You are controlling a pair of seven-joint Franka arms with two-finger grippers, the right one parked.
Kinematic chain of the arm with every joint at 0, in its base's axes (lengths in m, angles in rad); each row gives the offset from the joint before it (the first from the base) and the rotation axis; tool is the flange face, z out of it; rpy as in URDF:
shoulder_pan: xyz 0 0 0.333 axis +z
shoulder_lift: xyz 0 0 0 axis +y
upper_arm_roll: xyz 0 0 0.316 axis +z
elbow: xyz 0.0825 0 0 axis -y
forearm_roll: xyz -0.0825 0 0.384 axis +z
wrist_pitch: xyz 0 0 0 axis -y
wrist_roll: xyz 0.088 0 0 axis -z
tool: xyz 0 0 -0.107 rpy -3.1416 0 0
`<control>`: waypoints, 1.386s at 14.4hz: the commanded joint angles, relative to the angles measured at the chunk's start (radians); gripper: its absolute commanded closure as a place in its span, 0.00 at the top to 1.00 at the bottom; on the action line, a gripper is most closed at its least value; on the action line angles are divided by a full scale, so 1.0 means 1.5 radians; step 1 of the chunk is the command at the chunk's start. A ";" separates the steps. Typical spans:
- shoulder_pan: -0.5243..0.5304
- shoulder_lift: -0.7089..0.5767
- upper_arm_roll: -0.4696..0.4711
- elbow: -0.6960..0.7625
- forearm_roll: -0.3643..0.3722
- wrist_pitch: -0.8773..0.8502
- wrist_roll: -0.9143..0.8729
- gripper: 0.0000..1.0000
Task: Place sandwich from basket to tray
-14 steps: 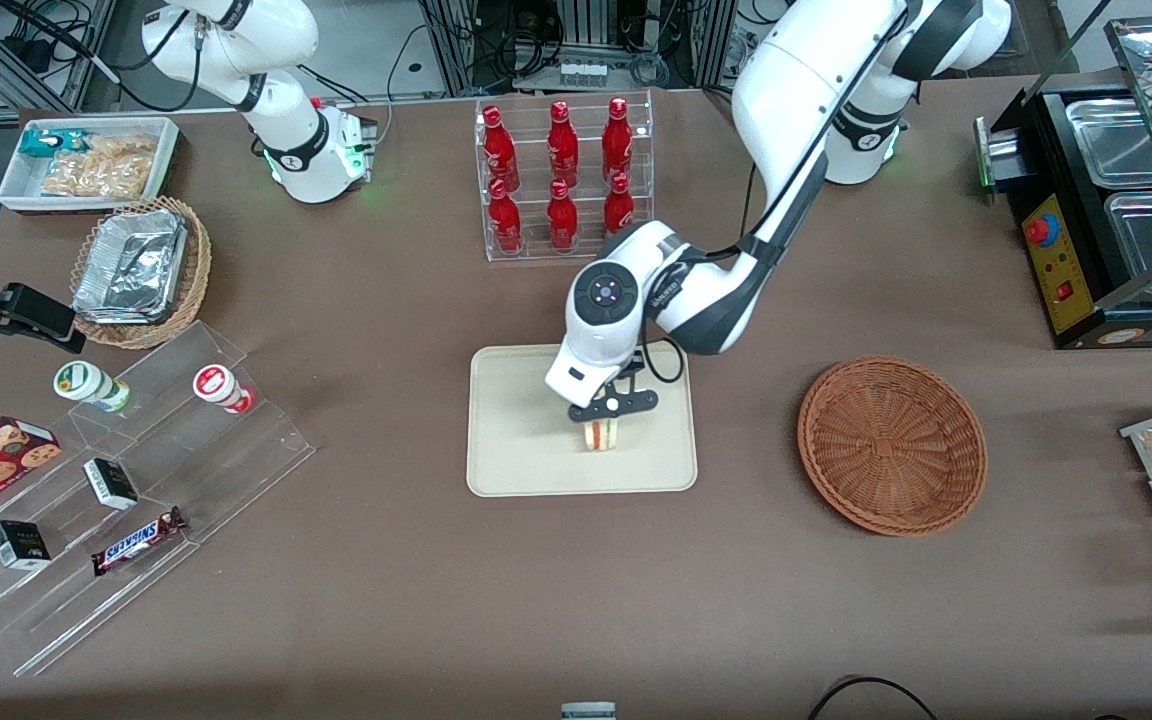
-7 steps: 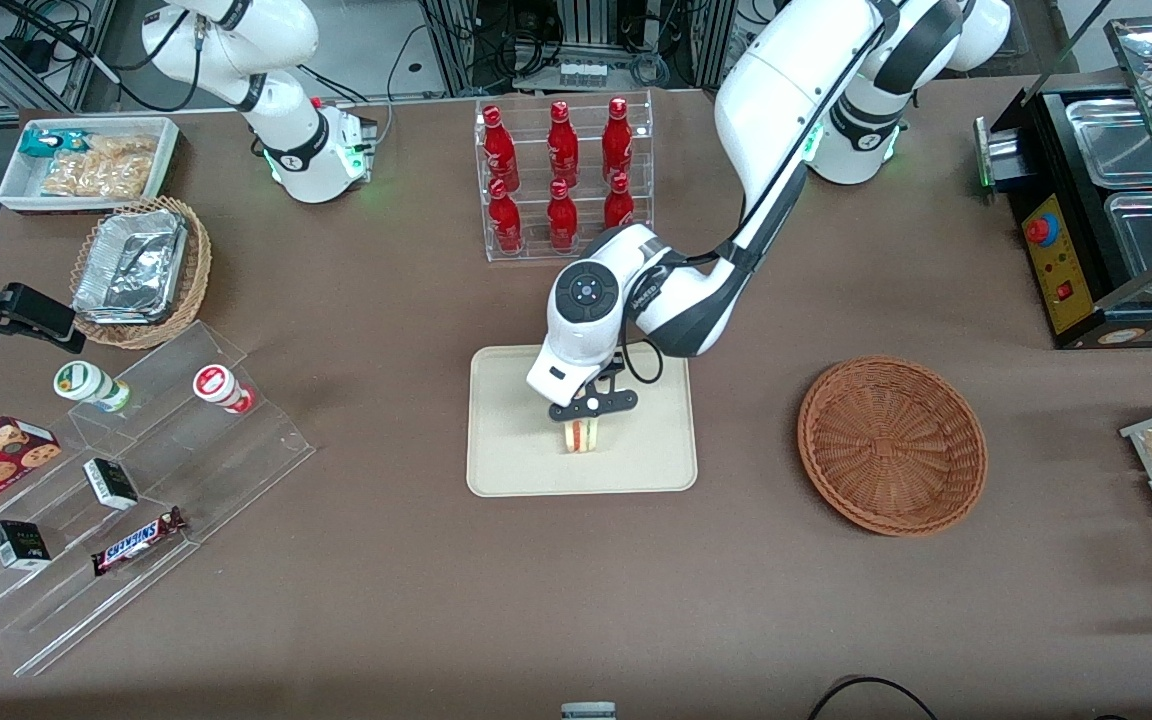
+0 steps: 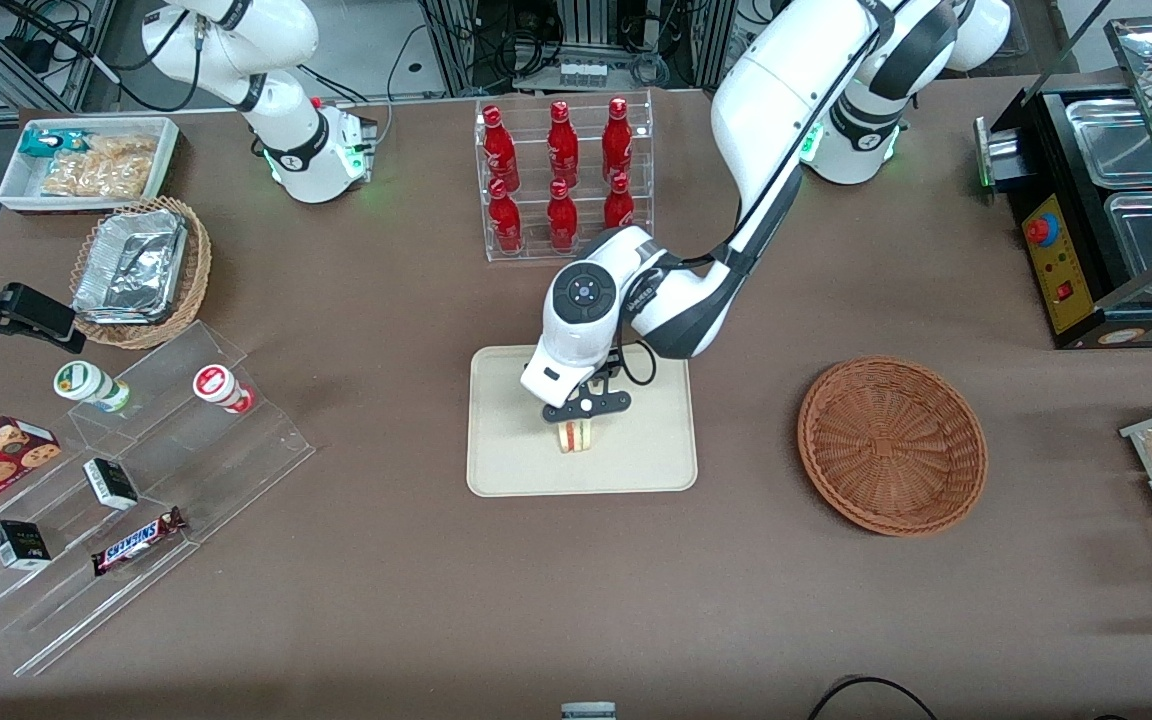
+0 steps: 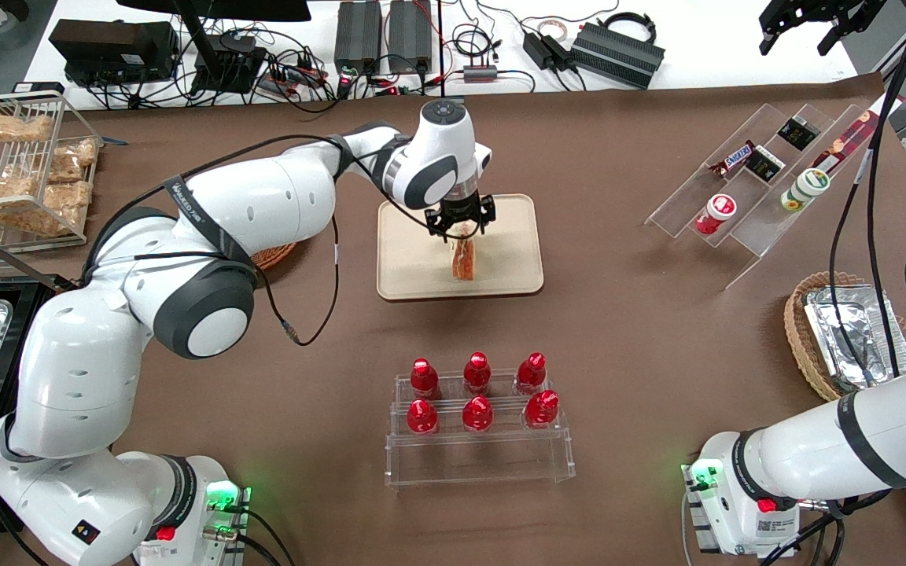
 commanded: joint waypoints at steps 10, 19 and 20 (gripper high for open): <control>0.082 -0.202 0.087 -0.046 0.041 -0.311 0.032 1.00; 0.233 -0.366 0.089 -0.202 0.010 -0.321 0.302 1.00; 0.257 -0.385 0.087 -0.211 0.010 -0.324 0.336 1.00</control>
